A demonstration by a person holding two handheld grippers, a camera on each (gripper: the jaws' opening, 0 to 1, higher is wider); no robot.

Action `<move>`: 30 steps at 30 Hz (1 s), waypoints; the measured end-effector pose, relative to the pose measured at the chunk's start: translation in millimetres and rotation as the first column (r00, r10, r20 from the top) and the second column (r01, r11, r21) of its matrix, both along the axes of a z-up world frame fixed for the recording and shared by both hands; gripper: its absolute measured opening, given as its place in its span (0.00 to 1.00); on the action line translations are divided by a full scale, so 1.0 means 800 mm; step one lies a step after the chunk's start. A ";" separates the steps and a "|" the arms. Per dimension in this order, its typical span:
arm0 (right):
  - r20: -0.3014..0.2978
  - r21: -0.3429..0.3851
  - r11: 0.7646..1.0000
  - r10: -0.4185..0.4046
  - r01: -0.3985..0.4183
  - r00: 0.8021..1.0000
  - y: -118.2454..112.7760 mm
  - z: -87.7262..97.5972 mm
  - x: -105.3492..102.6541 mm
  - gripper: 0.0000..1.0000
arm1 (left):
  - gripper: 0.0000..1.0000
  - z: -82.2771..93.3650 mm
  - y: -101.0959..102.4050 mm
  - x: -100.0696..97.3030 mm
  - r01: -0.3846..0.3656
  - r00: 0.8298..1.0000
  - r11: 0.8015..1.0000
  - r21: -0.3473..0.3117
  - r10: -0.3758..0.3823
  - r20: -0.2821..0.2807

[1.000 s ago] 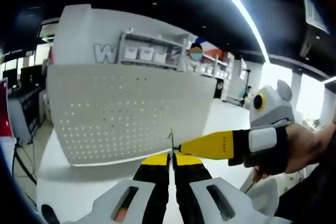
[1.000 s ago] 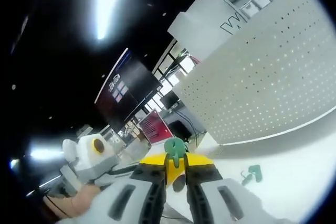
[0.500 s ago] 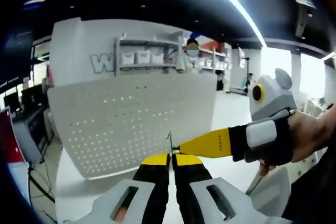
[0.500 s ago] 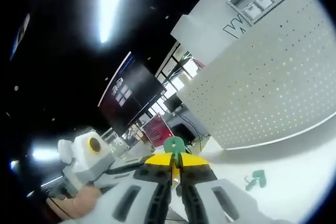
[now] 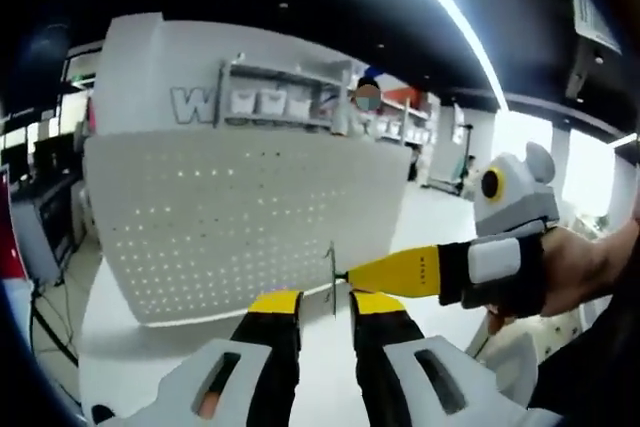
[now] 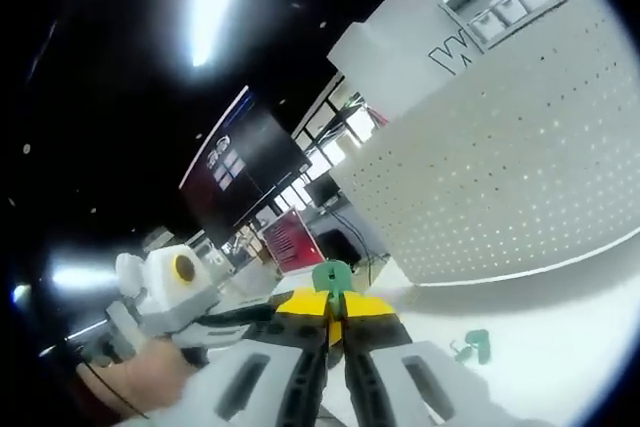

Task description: Insert the hook assembly into the mounting plate slot until the hook locks in place.

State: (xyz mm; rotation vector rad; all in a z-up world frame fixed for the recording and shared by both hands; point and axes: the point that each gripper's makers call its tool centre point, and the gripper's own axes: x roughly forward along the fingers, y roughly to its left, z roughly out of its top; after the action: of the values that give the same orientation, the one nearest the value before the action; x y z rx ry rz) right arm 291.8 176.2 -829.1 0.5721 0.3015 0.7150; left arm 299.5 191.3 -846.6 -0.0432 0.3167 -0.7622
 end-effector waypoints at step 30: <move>0.497 -0.355 0.814 -0.252 0.460 0.830 -0.071 0.037 0.085 0.00 | 1.00 -0.007 0.021 -0.001 -0.027 0.998 0.988 -0.151 0.018 -0.062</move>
State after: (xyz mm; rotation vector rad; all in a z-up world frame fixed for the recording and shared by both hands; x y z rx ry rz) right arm 359.4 119.8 -799.4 -0.0050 -0.0625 0.3506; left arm 299.0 207.7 -852.5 -0.2136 0.3147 -0.7622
